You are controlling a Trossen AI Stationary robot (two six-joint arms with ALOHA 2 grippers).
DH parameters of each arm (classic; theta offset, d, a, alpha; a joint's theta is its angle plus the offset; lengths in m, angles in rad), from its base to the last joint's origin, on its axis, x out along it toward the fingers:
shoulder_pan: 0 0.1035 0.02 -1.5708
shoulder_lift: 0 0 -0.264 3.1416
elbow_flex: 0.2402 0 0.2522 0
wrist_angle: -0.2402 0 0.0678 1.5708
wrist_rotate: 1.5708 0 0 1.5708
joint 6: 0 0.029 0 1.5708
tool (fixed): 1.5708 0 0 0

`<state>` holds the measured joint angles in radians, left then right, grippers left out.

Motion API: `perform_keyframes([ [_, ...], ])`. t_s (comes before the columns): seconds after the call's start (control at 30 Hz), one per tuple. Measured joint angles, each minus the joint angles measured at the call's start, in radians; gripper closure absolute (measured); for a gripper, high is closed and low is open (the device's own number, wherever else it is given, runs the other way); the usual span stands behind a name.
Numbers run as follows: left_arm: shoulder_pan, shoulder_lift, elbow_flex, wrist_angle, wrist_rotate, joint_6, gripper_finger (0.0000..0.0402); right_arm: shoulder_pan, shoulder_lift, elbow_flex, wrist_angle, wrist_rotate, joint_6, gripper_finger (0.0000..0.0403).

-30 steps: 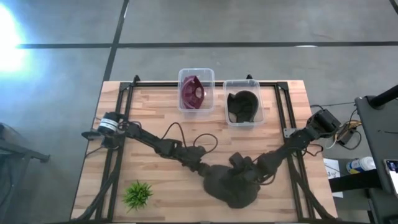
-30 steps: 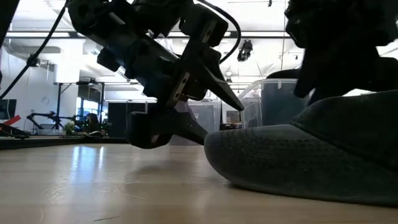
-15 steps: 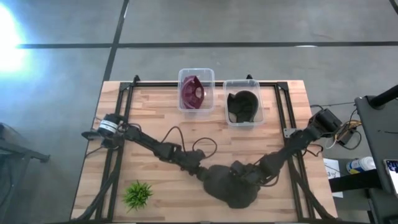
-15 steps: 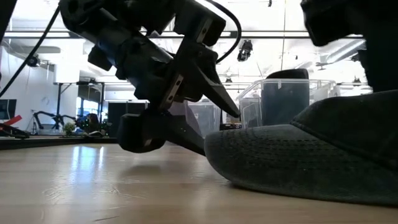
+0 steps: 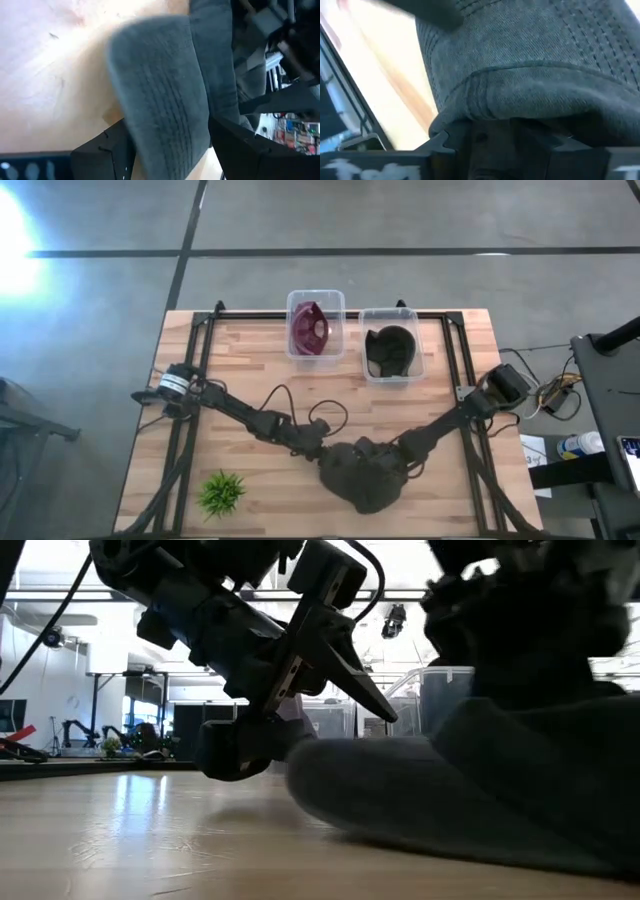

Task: Pick & Place hat
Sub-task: Put the black cap into the right transparent bin

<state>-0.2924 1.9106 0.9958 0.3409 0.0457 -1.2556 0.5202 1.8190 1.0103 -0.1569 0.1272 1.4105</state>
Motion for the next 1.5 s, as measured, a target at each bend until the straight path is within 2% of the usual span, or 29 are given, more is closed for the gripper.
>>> perform_keyframes([
  [0.17, 0.000, -0.003, 0.000, 0.004, 0.064, 0.007, 0.0175, -0.016, -0.042, 0.000, -0.008, 0.060, -0.032, 0.0282],
  [0.27, -0.001, -0.011, 0.000, 0.003, 0.076, 0.025, 0.0197, -0.015, -0.077, 0.000, -0.049, 0.059, -0.066, 0.0280],
  [0.37, 0.000, -0.025, 0.000, 0.001, 0.076, 0.041, 0.0241, -0.013, -0.125, 0.000, -0.080, 0.055, -0.108, 0.0280],
  [0.57, 0.007, -0.070, 0.008, 0.005, 0.042, 0.131, 0.0376, -0.012, -0.238, -0.001, -0.102, 0.056, -0.188, 0.0280],
  [0.6, 0.010, -0.081, 0.012, -0.002, 0.036, 0.144, 0.0387, -0.010, -0.270, -0.001, -0.105, 0.055, -0.212, 0.0280],
  [0.77, 0.018, -0.156, 0.037, -0.010, -0.015, 0.193, 0.0391, 0.019, -0.497, -0.001, -0.180, 0.096, -0.266, 0.0285],
  [0.9, 0.014, -0.259, 0.089, -0.008, -0.119, 0.301, 0.0392, 0.071, -0.690, 0.000, -0.276, 0.312, -0.248, 0.0292],
  [1.03, 0.008, -0.366, 0.185, -0.133, -0.389, 0.394, 0.0393, 0.129, -0.829, 0.000, -0.312, 0.564, -0.291, 0.0298],
  [1.1, 0.023, -0.391, 0.244, -0.246, -0.529, 0.432, 0.0394, 0.149, -0.868, 0.000, -0.312, 0.646, -0.324, 0.0300],
  [1.17, 0.053, -0.395, 0.310, -0.341, -0.607, 0.439, 0.0394, 0.156, -0.892, 0.000, -0.315, 0.696, -0.351, 0.0303],
  [1.37, 0.165, -0.352, 0.490, -0.609, -0.578, 0.409, 0.0395, 0.144, -0.873, 0.000, -0.343, 0.713, -0.357, 0.0305],
  [1.5, 0.182, -0.354, 0.535, -0.596, -0.580, 0.417, 0.0392, 0.134, -0.810, 0.000, -0.348, 0.712, -0.343, 0.0303],
])
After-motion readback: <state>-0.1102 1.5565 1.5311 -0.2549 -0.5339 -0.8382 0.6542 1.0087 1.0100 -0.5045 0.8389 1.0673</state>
